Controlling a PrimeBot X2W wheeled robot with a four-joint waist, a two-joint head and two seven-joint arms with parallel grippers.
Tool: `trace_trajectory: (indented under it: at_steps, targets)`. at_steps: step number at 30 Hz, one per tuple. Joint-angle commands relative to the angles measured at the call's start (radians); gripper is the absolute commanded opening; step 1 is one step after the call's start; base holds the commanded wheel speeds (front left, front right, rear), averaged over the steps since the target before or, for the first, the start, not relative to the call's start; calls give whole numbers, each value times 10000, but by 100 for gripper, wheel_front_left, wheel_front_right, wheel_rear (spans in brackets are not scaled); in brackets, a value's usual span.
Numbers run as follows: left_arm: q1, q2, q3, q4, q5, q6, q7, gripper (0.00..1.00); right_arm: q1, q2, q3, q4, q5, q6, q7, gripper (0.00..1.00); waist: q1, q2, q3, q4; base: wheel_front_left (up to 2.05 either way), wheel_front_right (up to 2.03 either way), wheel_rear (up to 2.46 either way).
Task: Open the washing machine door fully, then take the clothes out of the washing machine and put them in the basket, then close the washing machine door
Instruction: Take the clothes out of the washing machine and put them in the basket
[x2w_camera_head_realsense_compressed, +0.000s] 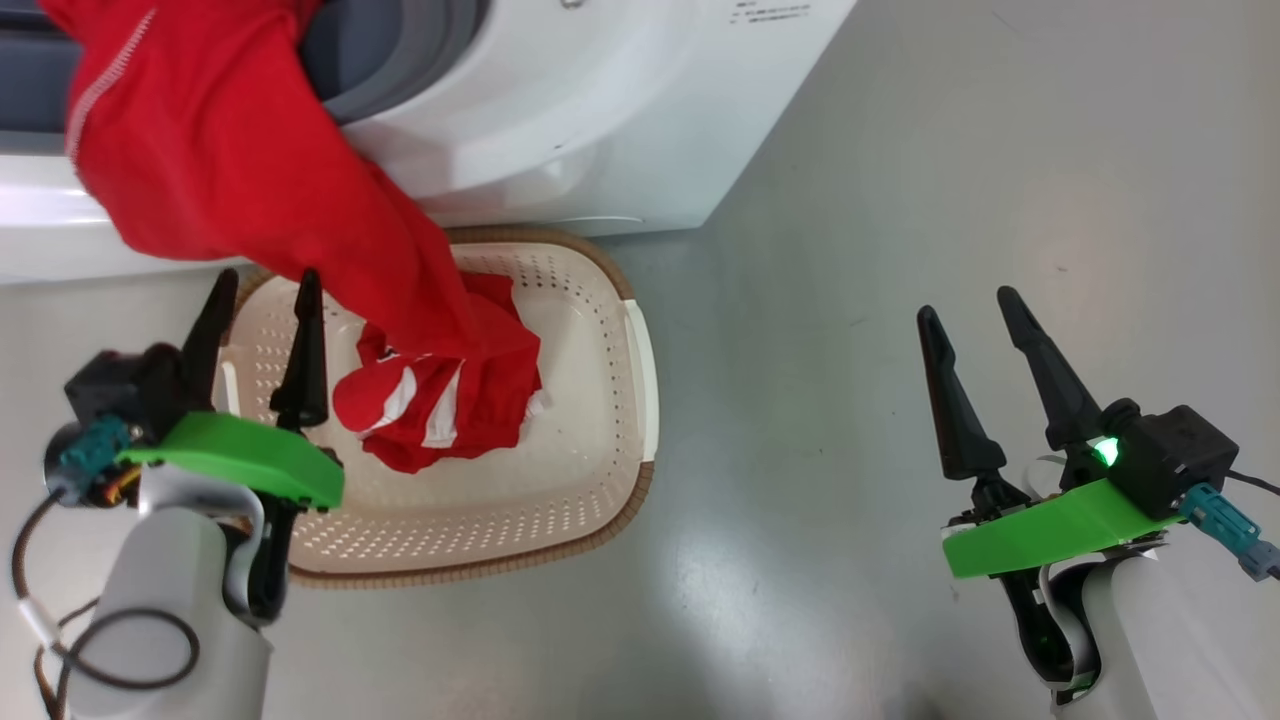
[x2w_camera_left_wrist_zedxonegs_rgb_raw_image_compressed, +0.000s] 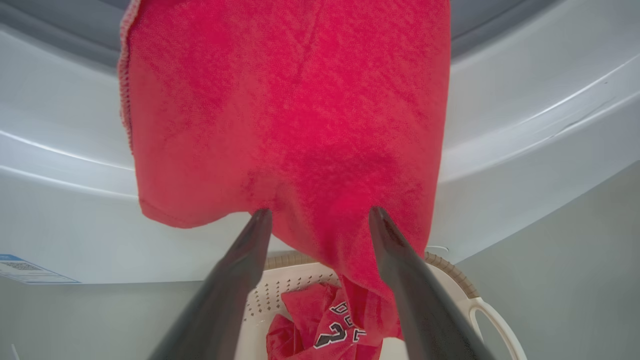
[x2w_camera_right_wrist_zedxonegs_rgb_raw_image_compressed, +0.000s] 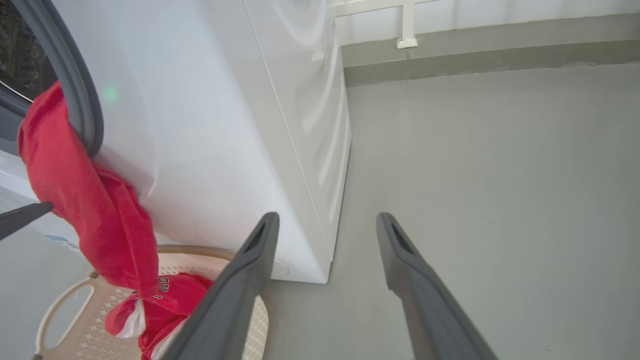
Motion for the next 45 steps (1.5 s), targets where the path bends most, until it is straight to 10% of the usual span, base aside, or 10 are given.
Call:
trace_trajectory:
  at_steps: [1, 26, 45]
  targets:
    - [505, 184, 409, -524, 111, -56, -49, 100, 115, -26, 136, -160, -64, 35, -63, 100, 0, 0, -130, 127, 0, 0, 0]
    - [3676, -393, 1549, -4205, 359, -56, -49, 100, 591, -26, -40, -77, -222, 35, -63, 100, 0, 0, -814, 403, 0, 0, 0]
    - [2070, 270, 909, -4236, 113, -56, -49, 100, 550, -26, -66, -84, -164, 35, -63, 100, 0, 0, -671, 534, 0, 0, 0]
